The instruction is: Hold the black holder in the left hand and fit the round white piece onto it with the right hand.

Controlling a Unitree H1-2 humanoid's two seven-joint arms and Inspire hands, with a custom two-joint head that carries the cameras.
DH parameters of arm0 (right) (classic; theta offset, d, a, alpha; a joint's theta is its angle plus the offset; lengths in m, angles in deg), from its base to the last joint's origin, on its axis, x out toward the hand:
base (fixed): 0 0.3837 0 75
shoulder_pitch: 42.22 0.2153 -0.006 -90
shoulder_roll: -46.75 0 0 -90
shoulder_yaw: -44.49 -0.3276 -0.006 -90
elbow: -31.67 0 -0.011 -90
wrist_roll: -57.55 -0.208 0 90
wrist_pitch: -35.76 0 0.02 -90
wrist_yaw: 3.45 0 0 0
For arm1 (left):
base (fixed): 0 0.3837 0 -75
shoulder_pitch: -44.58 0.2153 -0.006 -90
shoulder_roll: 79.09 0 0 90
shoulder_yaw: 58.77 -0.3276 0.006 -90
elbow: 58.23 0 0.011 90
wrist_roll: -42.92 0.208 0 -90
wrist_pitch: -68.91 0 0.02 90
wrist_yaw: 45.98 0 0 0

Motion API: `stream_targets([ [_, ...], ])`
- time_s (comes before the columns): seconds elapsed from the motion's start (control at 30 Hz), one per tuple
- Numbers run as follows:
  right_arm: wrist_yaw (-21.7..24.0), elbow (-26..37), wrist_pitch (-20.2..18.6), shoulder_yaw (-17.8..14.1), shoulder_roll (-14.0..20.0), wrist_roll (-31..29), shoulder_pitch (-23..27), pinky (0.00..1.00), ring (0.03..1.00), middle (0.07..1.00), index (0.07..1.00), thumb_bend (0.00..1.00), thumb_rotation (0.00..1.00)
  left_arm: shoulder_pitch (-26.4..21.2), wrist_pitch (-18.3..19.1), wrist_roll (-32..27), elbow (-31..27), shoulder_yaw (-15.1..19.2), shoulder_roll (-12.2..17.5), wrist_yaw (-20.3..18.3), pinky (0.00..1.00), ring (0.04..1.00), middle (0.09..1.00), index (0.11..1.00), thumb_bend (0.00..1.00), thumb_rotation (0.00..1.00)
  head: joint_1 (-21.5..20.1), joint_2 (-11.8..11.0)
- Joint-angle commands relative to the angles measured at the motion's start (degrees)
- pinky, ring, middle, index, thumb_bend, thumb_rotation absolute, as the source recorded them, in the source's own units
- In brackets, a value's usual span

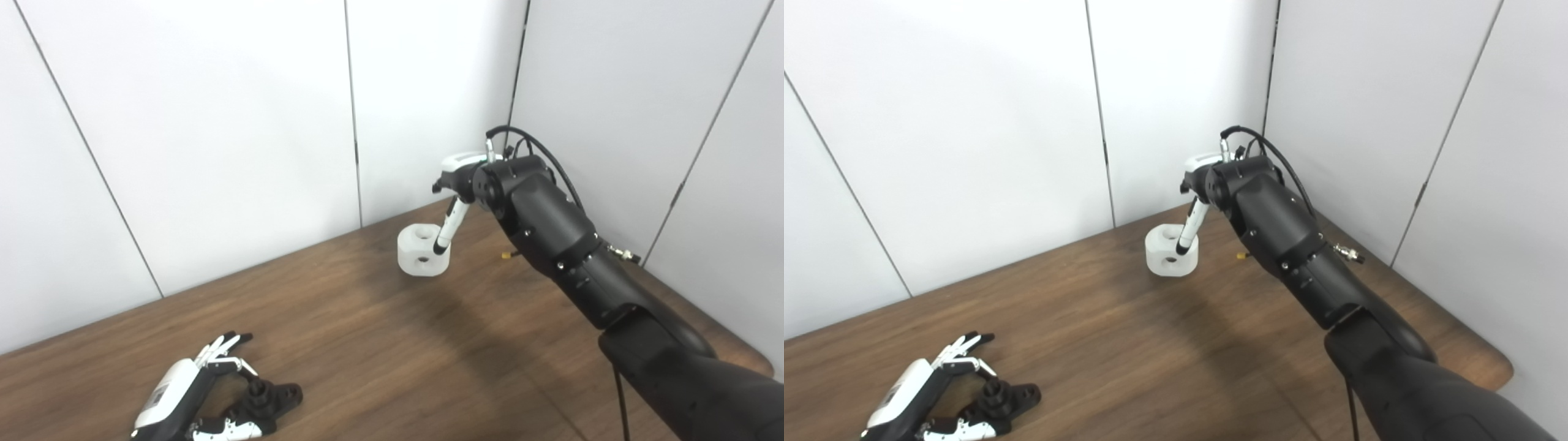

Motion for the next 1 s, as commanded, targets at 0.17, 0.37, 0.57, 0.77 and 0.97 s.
stream_targets([
  [0.17, -13.6, -2.1, 0.8, -0.3, 1.0, -1.5, 1.1, 0.96, 1.000, 1.000, 0.937, 0.97, 0.38, 5.7, 5.2, 2.1, 5.4, -1.3, 2.6, -4.4, 1.00, 1.000, 0.943, 0.483, 0.52, 0.06, 0.3, 0.1],
  [0.37, -18.9, -5.0, 1.5, 1.1, 1.0, -2.9, 1.2, 0.98, 1.000, 1.000, 0.937, 0.96, 0.38, 5.8, 5.0, 2.1, 5.4, -1.3, 2.6, -4.2, 1.00, 1.000, 0.944, 0.483, 0.52, 0.05, 1.0, 0.4],
  [0.57, -19.0, -6.2, 0.9, 2.4, 0.9, -4.6, 1.4, 0.98, 1.000, 1.000, 0.943, 0.95, 0.37, 6.2, 6.2, 2.0, 4.2, -1.3, 2.6, -4.9, 1.00, 1.000, 0.948, 0.483, 0.52, 0.06, 1.4, 0.8],
  [0.77, -15.8, -6.5, -0.8, 3.8, 1.0, -5.2, 2.4, 0.93, 1.000, 1.000, 0.899, 0.98, 0.37, 6.6, 6.7, 2.3, 3.4, -1.3, 2.7, -5.0, 1.00, 1.000, 0.946, 0.483, 0.52, 0.06, 1.6, 1.3],
  [0.97, -11.0, -6.8, -1.2, 4.4, 0.9, -4.6, 3.8, 0.90, 1.000, 1.000, 0.946, 1.00, 0.39, 6.6, 7.3, 2.3, 3.4, -1.2, 2.7, -5.3, 1.00, 1.000, 0.949, 0.483, 0.52, 0.06, 1.8, 1.7],
])
